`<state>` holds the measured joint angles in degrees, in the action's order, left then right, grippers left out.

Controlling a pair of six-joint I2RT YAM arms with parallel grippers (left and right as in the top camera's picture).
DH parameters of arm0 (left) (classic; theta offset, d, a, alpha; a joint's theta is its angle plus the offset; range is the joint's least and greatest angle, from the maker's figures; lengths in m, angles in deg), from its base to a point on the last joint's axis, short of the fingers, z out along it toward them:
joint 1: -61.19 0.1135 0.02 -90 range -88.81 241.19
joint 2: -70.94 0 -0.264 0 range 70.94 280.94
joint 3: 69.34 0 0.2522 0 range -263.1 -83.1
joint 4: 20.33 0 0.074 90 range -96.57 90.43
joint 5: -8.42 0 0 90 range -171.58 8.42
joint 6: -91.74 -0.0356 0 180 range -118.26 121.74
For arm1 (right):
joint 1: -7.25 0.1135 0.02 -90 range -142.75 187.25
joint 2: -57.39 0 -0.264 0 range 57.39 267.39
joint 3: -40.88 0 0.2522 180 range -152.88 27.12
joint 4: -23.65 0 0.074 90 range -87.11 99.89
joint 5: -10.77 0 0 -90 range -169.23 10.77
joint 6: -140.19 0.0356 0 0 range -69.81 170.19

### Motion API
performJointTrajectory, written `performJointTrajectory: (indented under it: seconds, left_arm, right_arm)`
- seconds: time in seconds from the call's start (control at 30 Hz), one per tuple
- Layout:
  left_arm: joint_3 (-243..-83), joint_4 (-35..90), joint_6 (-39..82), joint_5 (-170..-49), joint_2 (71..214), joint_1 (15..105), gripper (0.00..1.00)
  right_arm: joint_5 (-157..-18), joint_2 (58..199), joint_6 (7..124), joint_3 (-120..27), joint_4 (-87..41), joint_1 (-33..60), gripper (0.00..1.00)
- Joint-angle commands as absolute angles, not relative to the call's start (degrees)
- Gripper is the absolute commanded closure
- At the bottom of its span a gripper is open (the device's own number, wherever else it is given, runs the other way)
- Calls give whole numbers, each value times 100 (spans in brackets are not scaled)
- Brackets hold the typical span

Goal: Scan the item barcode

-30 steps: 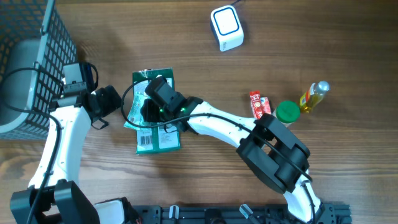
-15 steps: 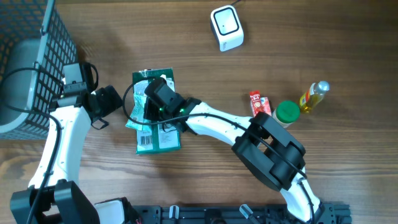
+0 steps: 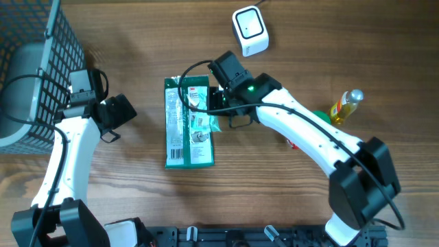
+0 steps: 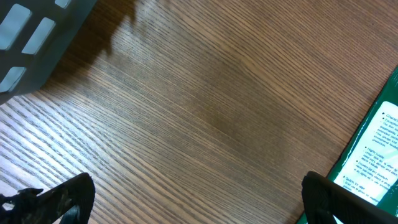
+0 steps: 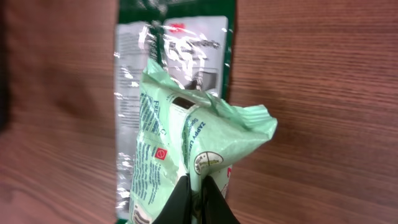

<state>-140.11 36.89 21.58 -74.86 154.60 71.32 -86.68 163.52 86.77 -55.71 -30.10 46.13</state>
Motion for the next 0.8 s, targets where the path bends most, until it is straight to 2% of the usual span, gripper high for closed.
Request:
performJointTrajectory:
  seconds: [0.0,0.37,0.47,0.6,0.77]
  left_arm:
    - [-14086,3676,2149,-7493,15398,7159,0]
    - [-14086,3676,2149,-7493,15398,7159,0]
    - [-14086,3676,2149,-7493,15398,7159,0]
    - [-14086,3676,2151,-7493,15398,7159,0]
    - [-14086,3676,2151,-7493,15398,7159,0]
  right_arm:
    - [-8665,16634,8312,-5448,-2940,4589,96]
    - [-8178,17117,7958,-5269,-2837,4451,96]
    - [-8569,17119,7442,-5267,-2857,4398,96]
    - [-9461,17176,7429,-5267,-2831,4444,96]
    - [-9118,17235,7424,-5269,-2767,4619,96]
